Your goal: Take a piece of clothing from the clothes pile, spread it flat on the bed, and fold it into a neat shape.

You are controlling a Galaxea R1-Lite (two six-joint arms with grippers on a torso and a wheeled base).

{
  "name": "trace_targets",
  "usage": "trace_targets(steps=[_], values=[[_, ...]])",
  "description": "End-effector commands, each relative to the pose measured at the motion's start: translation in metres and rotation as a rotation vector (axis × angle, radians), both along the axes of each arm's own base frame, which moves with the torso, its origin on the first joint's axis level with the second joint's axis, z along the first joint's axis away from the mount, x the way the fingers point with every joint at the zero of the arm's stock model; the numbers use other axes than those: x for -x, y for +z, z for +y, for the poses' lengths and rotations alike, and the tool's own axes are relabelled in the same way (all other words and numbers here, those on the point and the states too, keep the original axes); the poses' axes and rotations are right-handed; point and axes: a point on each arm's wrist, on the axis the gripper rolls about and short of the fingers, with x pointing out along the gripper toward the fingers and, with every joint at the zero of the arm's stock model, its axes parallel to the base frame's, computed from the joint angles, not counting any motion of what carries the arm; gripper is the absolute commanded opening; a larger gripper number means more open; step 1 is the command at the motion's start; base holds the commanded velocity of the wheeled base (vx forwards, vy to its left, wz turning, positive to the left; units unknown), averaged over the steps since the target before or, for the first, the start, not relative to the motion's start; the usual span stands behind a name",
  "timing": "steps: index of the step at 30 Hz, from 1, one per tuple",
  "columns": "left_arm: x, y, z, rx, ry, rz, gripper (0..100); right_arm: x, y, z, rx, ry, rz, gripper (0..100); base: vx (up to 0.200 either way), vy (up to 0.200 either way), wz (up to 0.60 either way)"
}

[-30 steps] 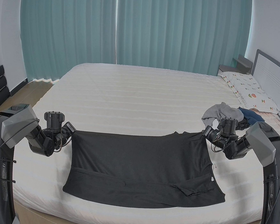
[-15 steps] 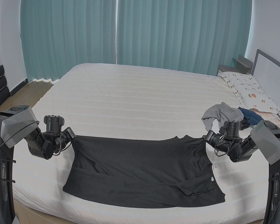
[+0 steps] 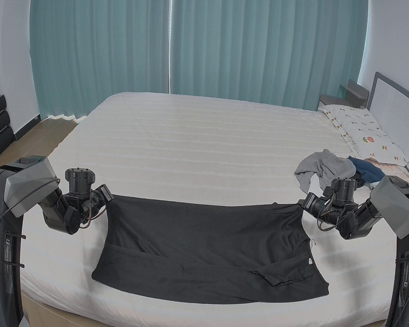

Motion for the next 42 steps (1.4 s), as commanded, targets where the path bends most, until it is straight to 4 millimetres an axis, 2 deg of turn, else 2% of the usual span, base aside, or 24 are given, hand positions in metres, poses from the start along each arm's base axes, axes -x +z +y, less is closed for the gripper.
trace_targets(steps=[1,9,22,28,33,42], values=[[-0.009,-0.012,-0.006,0.004,-0.009,-0.003,0,-0.009,-0.013,0.003,-0.003,-0.001,0.002,0,0.0,0.0,0.0],[-0.012,-0.017,-0.011,0.006,-0.019,-0.001,0,-0.016,-0.007,-0.003,0.008,-0.067,-0.069,0,0.0,0.0,0.0],[-0.007,-0.018,-0.01,-0.003,-0.012,-0.049,0,-0.004,-0.012,-0.007,0.005,-0.063,-0.037,0,0.0,0.0,0.0],[0.003,-0.019,-0.008,-0.006,-0.018,-0.023,0,0.008,-0.005,-0.011,-0.007,-0.023,-0.016,0,0.0,0.0,0.0],[0.017,-0.023,-0.008,-0.085,-0.061,0.001,0,0.021,-0.002,-0.012,-0.009,-0.002,0.009,0,0.0,0.0,0.0],[0.05,-0.025,-0.006,-0.231,-0.129,-0.022,0,0.063,-0.003,-0.024,0.053,0.093,0.079,0,0.0,0.0,0.0]])
